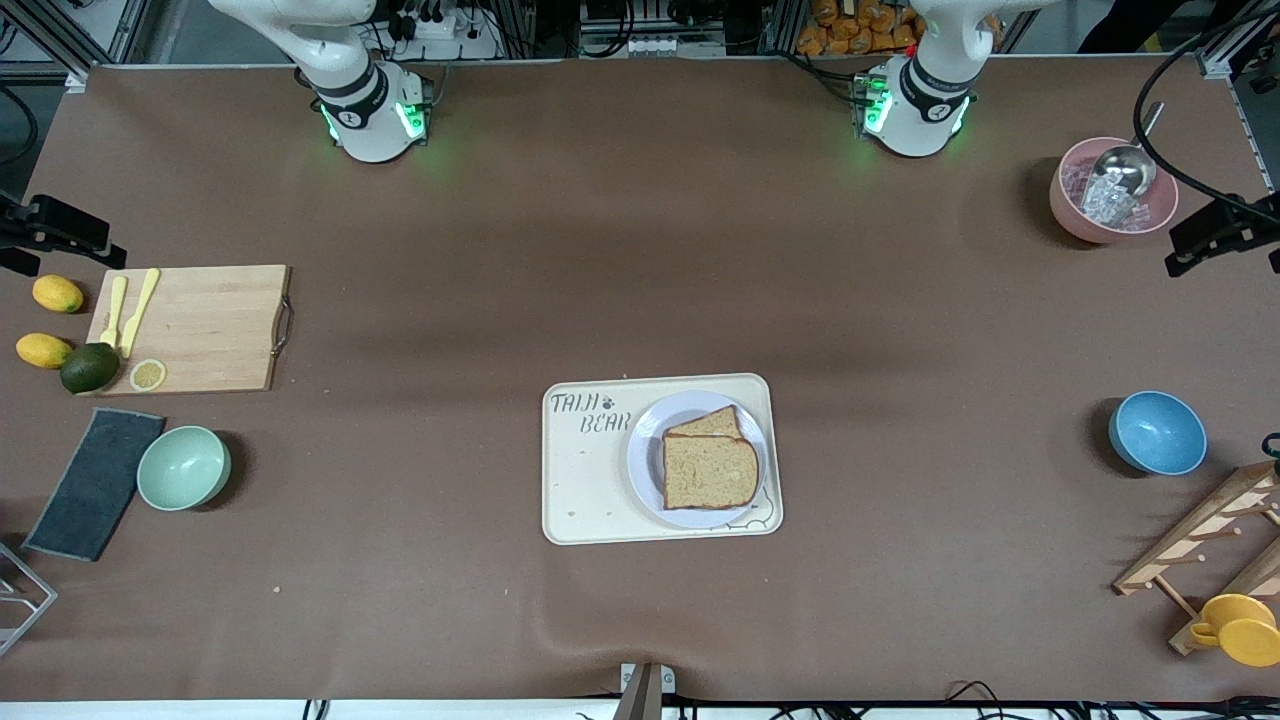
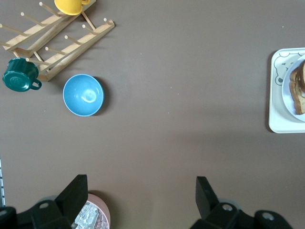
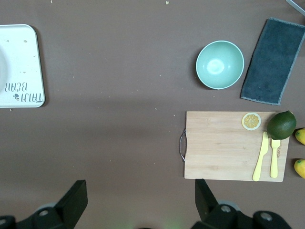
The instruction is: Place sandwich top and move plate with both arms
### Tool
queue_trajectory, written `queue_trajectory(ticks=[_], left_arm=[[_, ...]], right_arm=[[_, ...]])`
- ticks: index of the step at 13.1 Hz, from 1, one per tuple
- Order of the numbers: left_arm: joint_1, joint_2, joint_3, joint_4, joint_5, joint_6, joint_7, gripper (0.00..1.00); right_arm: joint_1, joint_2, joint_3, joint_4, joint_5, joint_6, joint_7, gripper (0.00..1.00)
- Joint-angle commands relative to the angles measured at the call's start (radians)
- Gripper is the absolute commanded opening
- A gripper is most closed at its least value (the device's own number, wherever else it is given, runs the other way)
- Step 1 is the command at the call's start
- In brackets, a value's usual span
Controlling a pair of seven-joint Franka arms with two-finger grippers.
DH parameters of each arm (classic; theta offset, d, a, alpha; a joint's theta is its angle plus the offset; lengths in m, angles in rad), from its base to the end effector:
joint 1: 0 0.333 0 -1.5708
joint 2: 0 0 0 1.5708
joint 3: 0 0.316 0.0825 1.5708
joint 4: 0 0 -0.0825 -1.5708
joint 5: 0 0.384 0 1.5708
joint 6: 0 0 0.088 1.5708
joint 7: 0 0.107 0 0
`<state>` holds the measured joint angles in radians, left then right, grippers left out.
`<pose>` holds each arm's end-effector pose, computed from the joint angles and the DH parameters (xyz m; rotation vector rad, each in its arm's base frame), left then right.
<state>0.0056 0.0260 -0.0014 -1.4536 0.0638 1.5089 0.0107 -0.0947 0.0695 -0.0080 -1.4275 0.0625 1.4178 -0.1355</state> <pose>0.5566 0.0095 0.6597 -3.0775 0.0025 -0.0444 0.5582 -0.0499 0.6397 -3.0685 -0.0612 0.1095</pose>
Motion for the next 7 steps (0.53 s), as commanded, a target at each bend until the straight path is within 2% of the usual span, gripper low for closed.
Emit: queue_trajectory(ticks=[1, 6, 7], left_arm=[[-0.039, -0.035, 0.044, -0.051, -0.033, 0.001, -0.015, 1.00], [-0.044, -0.035, 0.037, -0.057, -0.102, -0.027, -0.084, 1.00], [-0.042, -0.040, 0.006, -0.062, -0.099, -0.029, -0.121, 1.00]], right_arm=[[-0.007, 0.000, 0.010, 0.001, -0.018, 0.004, 0.007, 1.00], [-0.005, 0.000, 0.010, -0.001, -0.017, 0.006, 0.007, 1.00], [-0.005, 0.000, 0.010, -0.001, -0.017, 0.004, 0.007, 1.00]])
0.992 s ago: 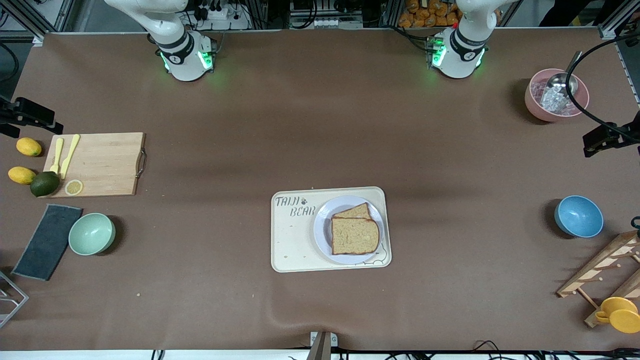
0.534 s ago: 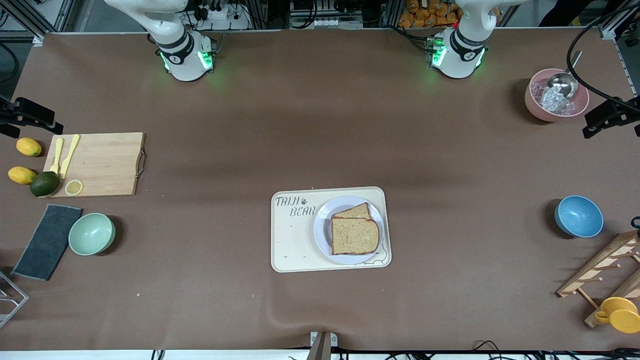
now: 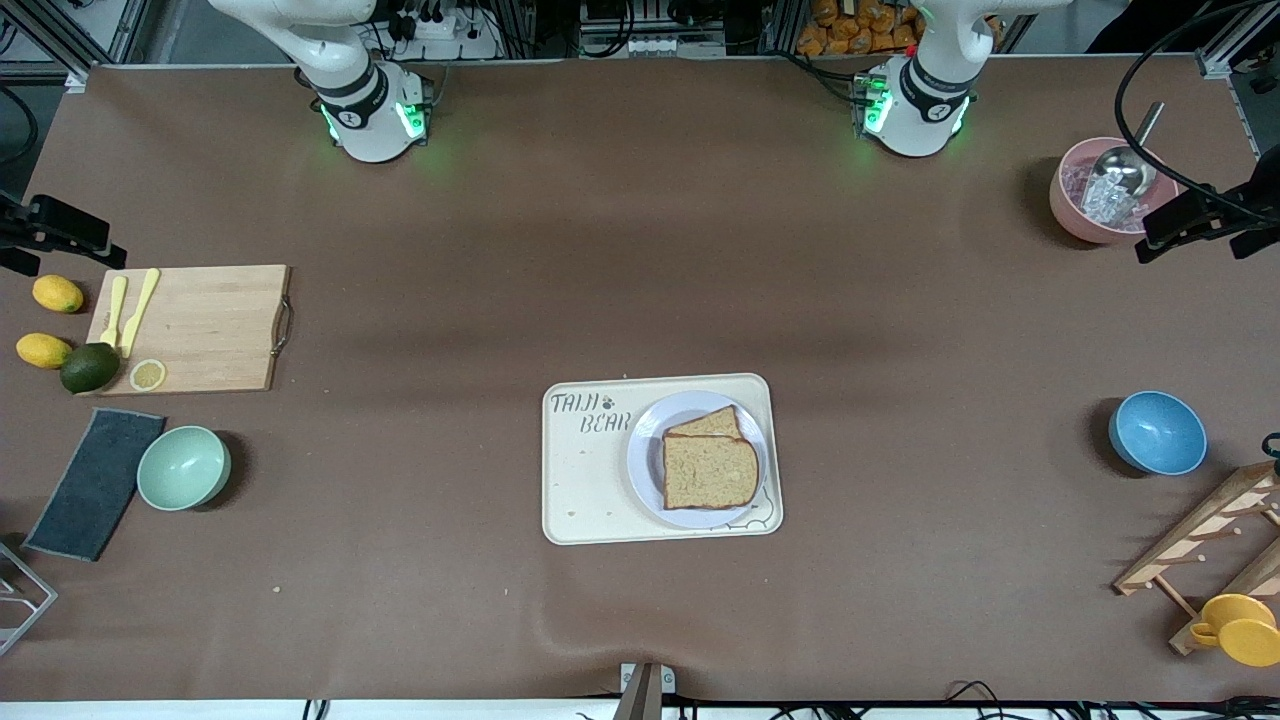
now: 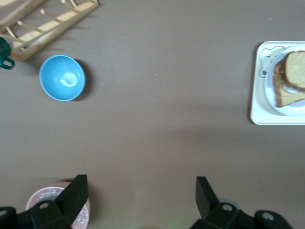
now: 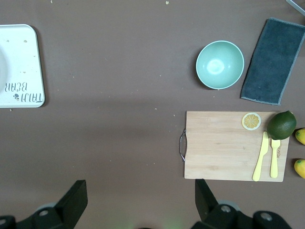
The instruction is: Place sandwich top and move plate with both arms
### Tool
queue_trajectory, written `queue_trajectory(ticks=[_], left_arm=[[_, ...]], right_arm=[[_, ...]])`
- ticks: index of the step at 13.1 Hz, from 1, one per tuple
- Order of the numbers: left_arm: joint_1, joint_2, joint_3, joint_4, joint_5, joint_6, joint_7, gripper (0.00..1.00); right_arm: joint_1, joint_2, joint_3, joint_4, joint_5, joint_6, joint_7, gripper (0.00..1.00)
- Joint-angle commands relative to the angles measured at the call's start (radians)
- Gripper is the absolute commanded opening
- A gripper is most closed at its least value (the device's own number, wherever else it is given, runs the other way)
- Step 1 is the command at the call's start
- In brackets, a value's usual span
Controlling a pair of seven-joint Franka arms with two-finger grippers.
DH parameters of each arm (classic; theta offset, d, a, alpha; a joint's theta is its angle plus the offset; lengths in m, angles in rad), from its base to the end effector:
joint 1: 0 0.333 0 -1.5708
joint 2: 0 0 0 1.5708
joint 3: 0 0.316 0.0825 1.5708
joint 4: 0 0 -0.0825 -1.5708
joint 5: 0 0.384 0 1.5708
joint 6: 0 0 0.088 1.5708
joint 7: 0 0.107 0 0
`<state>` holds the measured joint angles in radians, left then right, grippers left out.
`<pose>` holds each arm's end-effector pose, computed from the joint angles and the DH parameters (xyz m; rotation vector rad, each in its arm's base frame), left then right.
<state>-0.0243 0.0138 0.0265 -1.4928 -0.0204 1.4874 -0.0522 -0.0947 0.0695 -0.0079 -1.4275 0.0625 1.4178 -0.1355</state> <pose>0.5507 -0.0012 0.6462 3.1209 0.0826 -0.0307 0.5582 -0.0498 0.6397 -3.0685 -0.0613 0.1095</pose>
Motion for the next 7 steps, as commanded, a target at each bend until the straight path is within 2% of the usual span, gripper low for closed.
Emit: queue_trajectory(ticks=[1, 3, 7], left_arm=[[-0.013, -0.041, -0.037, -0.043, -0.013, -0.007, -0.067, 1.00], [-0.013, -0.090, -0.072, -0.113, 0.028, 0.022, -0.070, 1.00], [-0.025, -0.083, -0.069, -0.113, 0.039, 0.008, -0.117, 1.00]], right_arm=[[-0.007, -0.001, 0.009, -0.001, -0.016, 0.006, 0.007, 1.00], [-0.007, -0.001, 0.009, -0.001, -0.016, 0.004, 0.007, 1.00], [-0.007, -0.001, 0.009, -0.001, -0.016, 0.004, 0.007, 1.00]])
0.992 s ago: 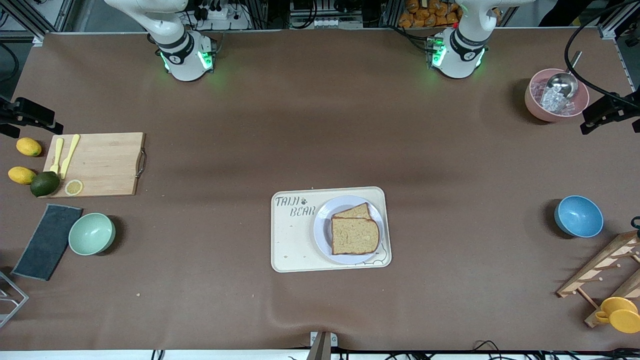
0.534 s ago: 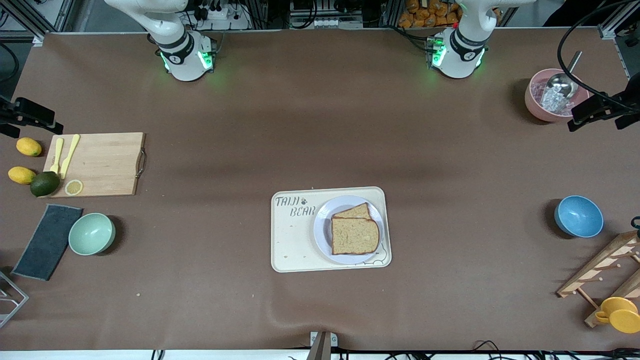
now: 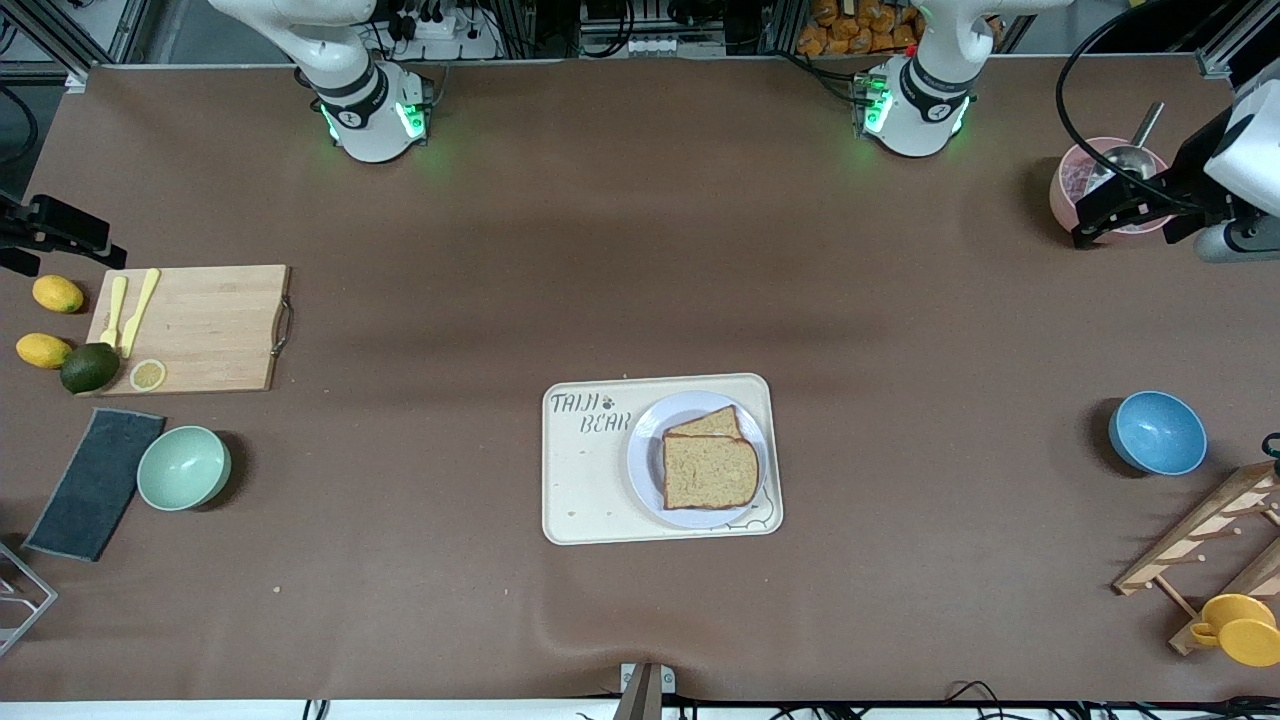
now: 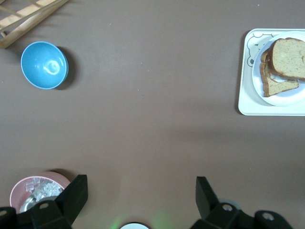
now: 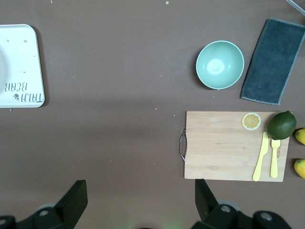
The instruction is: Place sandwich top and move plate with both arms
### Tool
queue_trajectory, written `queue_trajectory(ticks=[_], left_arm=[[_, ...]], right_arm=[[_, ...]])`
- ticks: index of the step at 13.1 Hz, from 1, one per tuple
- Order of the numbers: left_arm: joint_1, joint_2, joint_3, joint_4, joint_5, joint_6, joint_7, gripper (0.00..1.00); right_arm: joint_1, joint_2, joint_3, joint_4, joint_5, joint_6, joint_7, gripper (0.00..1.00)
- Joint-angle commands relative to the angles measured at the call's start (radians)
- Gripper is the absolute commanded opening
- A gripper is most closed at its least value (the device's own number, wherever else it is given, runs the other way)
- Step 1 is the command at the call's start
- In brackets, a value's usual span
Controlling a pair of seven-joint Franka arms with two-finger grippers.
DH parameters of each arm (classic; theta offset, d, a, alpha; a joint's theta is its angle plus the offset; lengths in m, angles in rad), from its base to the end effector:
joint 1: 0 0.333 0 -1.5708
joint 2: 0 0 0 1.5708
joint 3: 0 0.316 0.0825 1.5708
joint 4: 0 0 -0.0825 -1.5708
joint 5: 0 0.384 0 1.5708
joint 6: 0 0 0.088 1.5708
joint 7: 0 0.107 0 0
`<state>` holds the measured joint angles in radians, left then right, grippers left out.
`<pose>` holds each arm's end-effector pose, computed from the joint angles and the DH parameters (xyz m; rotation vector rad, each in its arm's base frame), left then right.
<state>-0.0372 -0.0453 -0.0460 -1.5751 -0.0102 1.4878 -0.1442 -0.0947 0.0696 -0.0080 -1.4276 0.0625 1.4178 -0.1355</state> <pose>0.5299 -0.0460 0.6400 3.1362 0.0948 -0.0670 0.5582 -0.0499 0.6396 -3.0685 -0.0612 0.1098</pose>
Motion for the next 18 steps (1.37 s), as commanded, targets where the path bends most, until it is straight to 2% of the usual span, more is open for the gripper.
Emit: queue_trajectory(ticks=[1, 9, 18], left_arm=[[-0.006, -0.016, 0.002, -0.016, 0.027, 0.006, -0.011, 1.00], [0.002, 0.031, 0.003, 0.030, 0.027, 0.006, -0.005, 1.00], [-0.001, 0.033, 0.006, 0.035, 0.049, 0.006, -0.009, 1.00]], right_arm=[[-0.007, -0.001, 0.009, 0.001, -0.016, 0.004, 0.007, 1.00], [-0.007, -0.002, 0.009, 0.001, -0.015, 0.004, 0.005, 1.00], [-0.007, -0.002, 0.009, 0.001, -0.015, 0.004, 0.005, 1.00]])
